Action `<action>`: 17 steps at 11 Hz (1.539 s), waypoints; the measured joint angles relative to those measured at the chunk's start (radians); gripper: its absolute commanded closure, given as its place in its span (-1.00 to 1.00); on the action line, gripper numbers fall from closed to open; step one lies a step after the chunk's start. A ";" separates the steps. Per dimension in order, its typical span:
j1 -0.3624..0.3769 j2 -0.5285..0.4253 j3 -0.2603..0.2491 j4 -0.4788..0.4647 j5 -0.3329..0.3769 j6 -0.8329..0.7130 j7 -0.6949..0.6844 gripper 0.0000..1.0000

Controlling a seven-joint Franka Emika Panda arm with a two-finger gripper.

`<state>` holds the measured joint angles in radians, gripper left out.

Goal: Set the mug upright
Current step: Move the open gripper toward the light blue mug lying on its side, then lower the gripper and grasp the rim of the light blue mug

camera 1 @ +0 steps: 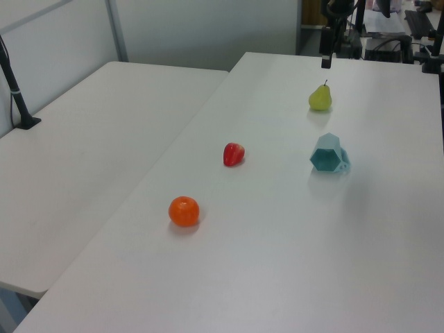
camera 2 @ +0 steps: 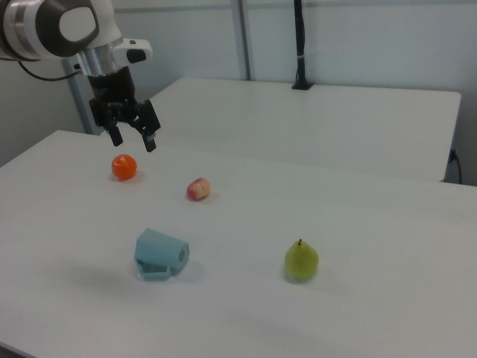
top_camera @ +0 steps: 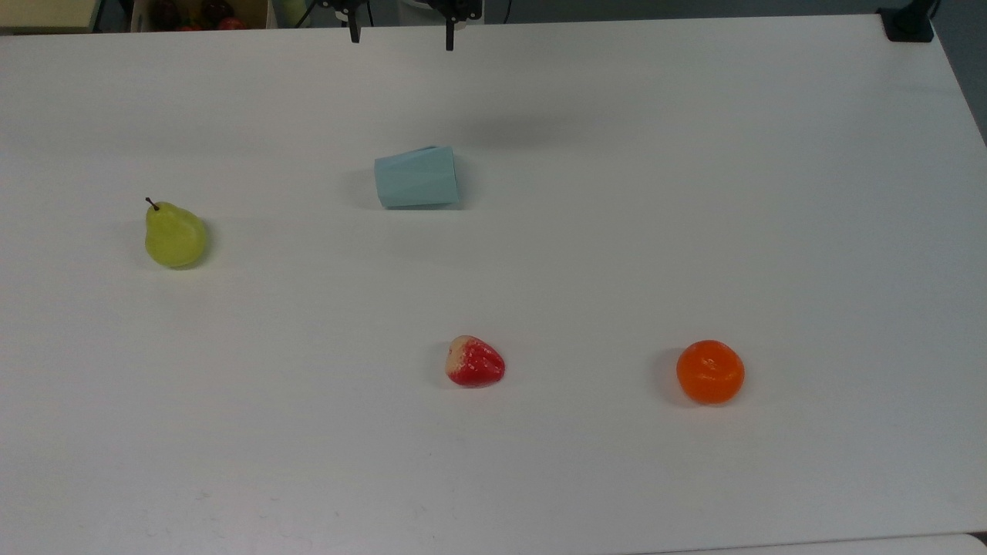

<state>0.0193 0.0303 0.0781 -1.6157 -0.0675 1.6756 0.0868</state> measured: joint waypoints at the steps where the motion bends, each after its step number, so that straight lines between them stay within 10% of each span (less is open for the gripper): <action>1: 0.000 0.000 0.000 -0.004 0.000 0.000 0.000 -1.00; 9: 0.045 0.001 0.004 -0.061 -0.017 0.000 0.000 -1.00; 17: 0.223 0.115 0.036 -0.188 -0.386 0.000 0.252 -1.00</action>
<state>0.2424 0.1449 0.1137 -1.8042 -0.4539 1.6757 0.3391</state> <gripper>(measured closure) 0.000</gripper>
